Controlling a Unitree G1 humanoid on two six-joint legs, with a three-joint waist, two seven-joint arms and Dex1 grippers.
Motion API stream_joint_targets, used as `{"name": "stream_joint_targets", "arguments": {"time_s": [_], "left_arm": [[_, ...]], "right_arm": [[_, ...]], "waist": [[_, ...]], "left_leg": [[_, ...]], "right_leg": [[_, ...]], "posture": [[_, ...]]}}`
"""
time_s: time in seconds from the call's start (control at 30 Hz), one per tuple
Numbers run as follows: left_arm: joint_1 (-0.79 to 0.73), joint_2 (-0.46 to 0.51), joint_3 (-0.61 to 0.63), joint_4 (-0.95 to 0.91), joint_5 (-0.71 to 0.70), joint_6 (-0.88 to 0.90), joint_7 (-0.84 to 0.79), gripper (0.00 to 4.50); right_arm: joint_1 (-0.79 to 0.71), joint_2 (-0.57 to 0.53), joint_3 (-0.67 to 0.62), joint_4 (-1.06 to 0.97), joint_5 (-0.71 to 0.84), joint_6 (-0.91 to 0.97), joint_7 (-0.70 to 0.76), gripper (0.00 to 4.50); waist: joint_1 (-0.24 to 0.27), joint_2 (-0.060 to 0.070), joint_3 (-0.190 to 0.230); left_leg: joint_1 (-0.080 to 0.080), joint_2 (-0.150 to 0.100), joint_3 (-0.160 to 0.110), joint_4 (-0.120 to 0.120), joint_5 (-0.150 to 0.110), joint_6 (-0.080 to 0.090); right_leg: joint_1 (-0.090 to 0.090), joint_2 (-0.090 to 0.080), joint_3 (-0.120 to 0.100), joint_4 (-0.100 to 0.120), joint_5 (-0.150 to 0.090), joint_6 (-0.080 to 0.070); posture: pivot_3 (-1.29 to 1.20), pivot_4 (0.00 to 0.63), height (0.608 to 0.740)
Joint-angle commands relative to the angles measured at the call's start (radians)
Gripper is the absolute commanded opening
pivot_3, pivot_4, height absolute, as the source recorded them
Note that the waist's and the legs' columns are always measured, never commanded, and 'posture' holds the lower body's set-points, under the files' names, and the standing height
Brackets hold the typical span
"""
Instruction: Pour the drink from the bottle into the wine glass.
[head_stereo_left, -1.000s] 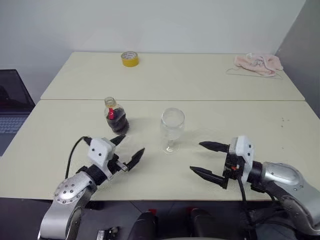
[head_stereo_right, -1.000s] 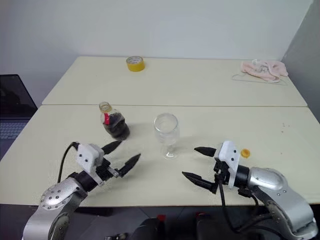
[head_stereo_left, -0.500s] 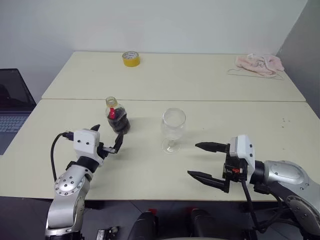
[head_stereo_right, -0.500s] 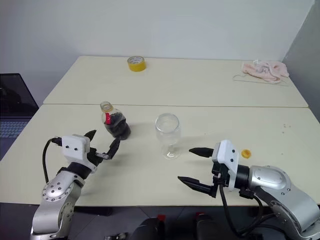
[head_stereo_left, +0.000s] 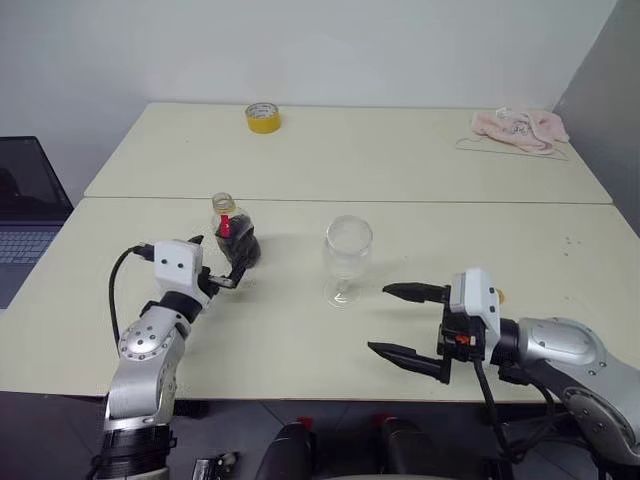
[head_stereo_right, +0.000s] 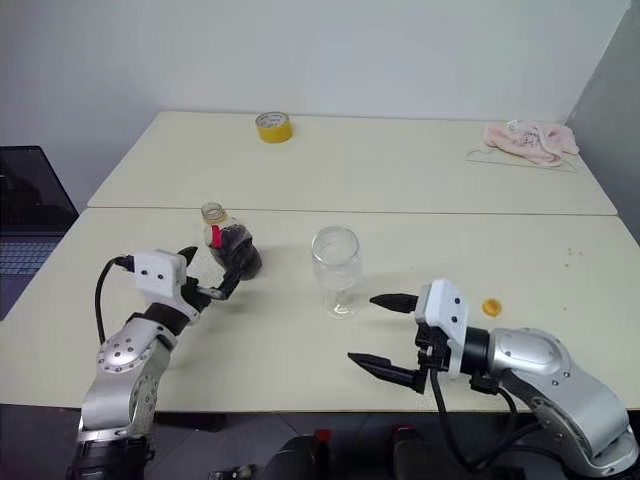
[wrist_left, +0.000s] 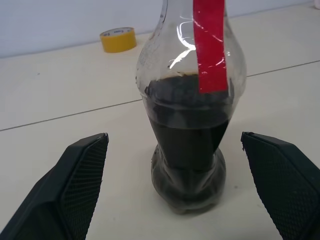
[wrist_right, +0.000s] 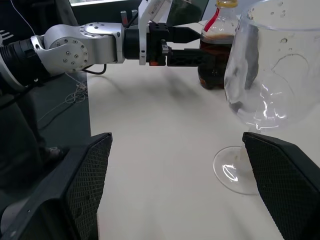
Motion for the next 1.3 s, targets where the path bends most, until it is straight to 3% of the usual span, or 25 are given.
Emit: {"name": "stream_joint_targets", "arguments": {"time_s": [0.03, 0.4, 0.53, 0.73, 0.87, 1.0, 1.3], "left_arm": [[-0.046, 0.017, -0.013, 0.037, 0.009, -0.019, -0.019, 4.50], [-0.139, 0.020, -0.046, 0.167, 0.028, -0.066, -0.060, 4.50], [-0.166, 0.017, -0.048, 0.235, 0.037, -0.099, -0.063, 3.59], [-0.195, 0.012, -0.058, 0.305, 0.044, -0.143, -0.070, 1.63], [-0.205, 0.014, -0.053, 0.333, 0.045, -0.161, -0.074, 0.87], [-0.207, 0.026, -0.047, 0.312, 0.046, -0.156, -0.071, 0.76], [-0.240, 0.057, -0.098, 0.084, 0.059, -0.063, -0.088, 0.75]], "right_arm": [[-0.029, 0.008, -0.001, -0.023, 0.000, -0.022, -0.007, 4.46], [-0.074, 0.027, 0.008, -0.016, -0.003, -0.010, -0.027, 4.46], [-0.087, 0.032, 0.012, -0.014, -0.005, -0.003, -0.039, 4.50], [-0.104, 0.038, 0.017, -0.016, 0.001, 0.011, -0.055, 4.50], [-0.108, 0.039, 0.016, -0.017, 0.001, 0.014, -0.065, 4.50], [-0.101, 0.035, 0.009, -0.020, 0.002, 0.017, -0.073, 4.50], [-0.044, 0.023, -0.071, -0.041, 0.025, 0.022, -0.101, 4.50]], "waist": [[0.000, 0.000, 0.000], [0.001, 0.000, 0.000], [0.002, 0.000, 0.000], [0.001, 0.000, 0.000], [0.001, 0.000, 0.000], [0.001, 0.000, 0.000], [0.003, -0.001, 0.001]], "left_leg": [[0.000, 0.000, 0.000, 0.000, 0.000, 0.000], [0.000, 0.000, 0.000, 0.000, 0.000, 0.000], [0.000, 0.000, 0.000, 0.000, 0.000, 0.000], [0.000, 0.000, 0.000, 0.000, 0.000, 0.000], [0.000, 0.000, 0.000, 0.000, 0.000, 0.000], [0.000, 0.000, 0.000, 0.000, 0.000, 0.000], [-0.003, 0.000, 0.000, 0.001, 0.000, 0.000]], "right_leg": [[0.000, 0.000, 0.000, 0.000, 0.000, 0.000], [0.000, 0.000, 0.000, 0.000, 0.000, 0.000], [0.000, 0.000, 0.000, 0.000, 0.000, 0.000], [-0.001, 0.000, 0.000, 0.000, 0.000, 0.000], [-0.001, 0.000, 0.000, 0.000, 0.000, 0.000], [-0.001, 0.000, 0.000, 0.000, 0.000, 0.000], [-0.003, 0.000, 0.000, 0.000, 0.000, 0.000]], "posture": [[0.00, 0.150, 0.740], [0.00, 0.150, 0.740], [0.00, 0.150, 0.740], [0.00, 0.150, 0.740], [0.00, 0.150, 0.740], [0.00, 0.150, 0.740], [0.00, 0.150, 0.740]]}}
